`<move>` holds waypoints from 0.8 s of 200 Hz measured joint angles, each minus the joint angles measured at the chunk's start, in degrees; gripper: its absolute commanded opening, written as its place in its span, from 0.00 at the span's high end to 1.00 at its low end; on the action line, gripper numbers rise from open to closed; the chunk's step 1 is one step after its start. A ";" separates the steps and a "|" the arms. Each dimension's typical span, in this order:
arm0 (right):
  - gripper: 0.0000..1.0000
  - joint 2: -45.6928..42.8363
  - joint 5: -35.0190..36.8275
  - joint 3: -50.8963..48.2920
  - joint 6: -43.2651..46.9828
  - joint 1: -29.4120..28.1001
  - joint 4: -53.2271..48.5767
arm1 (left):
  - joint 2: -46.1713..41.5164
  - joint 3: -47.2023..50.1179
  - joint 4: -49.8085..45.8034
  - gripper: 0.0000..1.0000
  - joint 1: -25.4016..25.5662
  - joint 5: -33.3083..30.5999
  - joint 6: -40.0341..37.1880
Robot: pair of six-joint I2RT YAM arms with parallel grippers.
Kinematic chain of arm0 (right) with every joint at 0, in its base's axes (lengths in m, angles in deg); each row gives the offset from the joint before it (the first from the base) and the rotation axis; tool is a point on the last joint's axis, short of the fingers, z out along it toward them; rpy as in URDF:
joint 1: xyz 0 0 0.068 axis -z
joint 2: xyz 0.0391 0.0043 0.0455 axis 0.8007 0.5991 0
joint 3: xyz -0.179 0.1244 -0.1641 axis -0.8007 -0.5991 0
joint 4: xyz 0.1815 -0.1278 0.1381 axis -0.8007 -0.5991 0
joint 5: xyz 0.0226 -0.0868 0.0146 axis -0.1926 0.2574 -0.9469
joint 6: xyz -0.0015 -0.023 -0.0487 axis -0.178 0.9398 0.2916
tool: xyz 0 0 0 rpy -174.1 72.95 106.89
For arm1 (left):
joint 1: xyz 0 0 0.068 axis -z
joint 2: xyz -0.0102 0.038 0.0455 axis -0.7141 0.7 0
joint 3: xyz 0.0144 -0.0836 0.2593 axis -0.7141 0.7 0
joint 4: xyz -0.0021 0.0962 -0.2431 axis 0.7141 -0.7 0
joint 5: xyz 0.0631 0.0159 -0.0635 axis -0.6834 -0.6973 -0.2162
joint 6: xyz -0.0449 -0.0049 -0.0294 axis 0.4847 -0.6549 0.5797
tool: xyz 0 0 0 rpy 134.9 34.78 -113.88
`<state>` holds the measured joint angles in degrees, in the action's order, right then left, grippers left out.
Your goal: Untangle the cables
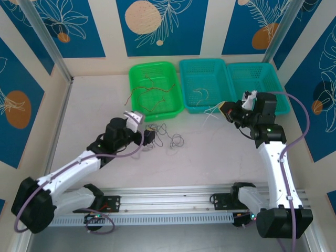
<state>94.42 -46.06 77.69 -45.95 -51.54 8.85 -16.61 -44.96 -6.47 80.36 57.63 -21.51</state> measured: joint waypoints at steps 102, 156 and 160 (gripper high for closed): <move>0.26 15.67 5.33 -3.89 12.55 -38.47 3.15 | 3.91 -0.74 -13.77 0.08 1.49 3.17 -0.24; 0.19 17.42 7.65 -0.55 25.92 -46.45 4.85 | 6.14 -0.85 -12.44 0.09 1.51 6.08 -0.59; 0.20 17.77 7.63 -0.28 26.73 -46.66 5.11 | 6.14 -0.87 -12.15 0.09 1.53 6.43 -0.61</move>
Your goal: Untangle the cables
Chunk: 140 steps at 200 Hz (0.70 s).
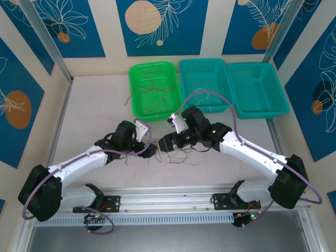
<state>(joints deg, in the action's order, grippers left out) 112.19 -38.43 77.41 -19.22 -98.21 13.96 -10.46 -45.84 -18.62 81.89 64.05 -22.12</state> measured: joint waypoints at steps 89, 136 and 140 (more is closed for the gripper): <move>0.98 9.94 -4.72 4.94 7.89 -1.53 2.29 | 0.11 -0.61 -0.13 0.08 -0.02 1.49 -0.46; 1.00 8.41 -2.80 4.63 4.98 -0.15 4.39 | 0.09 -0.57 2.34 0.08 -0.07 2.32 -0.98; 1.00 8.07 -2.45 4.37 4.39 0.39 4.96 | 0.04 -0.57 2.67 0.08 -0.02 2.86 -1.18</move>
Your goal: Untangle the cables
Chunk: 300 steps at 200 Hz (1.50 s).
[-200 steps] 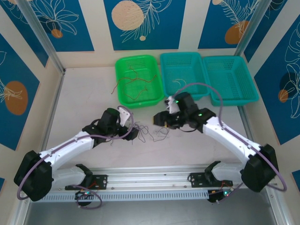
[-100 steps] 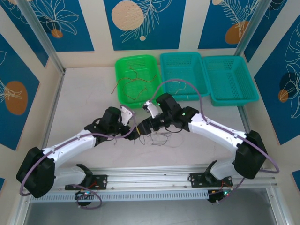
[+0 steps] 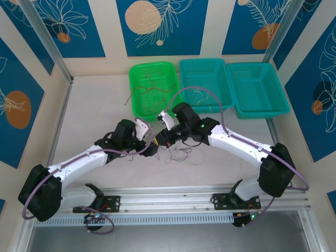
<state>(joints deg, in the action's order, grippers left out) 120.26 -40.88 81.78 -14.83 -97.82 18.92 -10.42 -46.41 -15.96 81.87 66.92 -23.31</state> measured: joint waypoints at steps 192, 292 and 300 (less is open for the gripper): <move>0.40 -1.44 6.36 -7.74 -10.25 1.49 3.30 | -20.59 8.79 13.05 0.03 0.48 6.99 -6.36; 0.22 -19.78 21.99 -24.50 -21.03 19.37 -12.96 | 9.05 -0.09 15.78 0.03 15.50 -1.29 -0.50; 0.22 -18.45 21.53 -26.23 -21.68 19.41 -13.27 | 11.17 -0.96 16.81 0.02 16.15 -2.23 1.14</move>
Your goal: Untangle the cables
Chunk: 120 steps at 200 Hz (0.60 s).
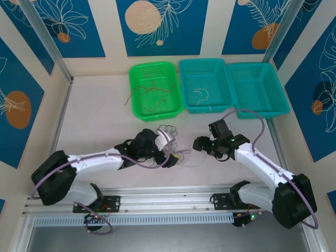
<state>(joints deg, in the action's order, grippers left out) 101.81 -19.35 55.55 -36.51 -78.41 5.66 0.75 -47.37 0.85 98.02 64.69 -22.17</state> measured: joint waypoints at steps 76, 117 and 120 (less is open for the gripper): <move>1.00 8.52 -1.90 -3.52 -2.84 0.46 5.01 | 14.12 -9.68 1.03 0.11 3.85 -6.73 8.74; 1.00 3.34 -1.20 -1.31 -2.75 -0.57 2.80 | 18.12 -12.59 -2.84 0.35 3.91 -11.74 11.34; 1.00 2.47 -1.11 -1.05 -2.73 -0.57 2.51 | 18.23 -12.76 -3.34 0.36 3.91 -12.17 11.13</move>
<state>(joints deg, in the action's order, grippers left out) 104.28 -20.46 54.50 -39.24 -78.98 8.17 18.98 -60.13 -2.49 101.93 52.51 -11.04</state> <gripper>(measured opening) 0.054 0.691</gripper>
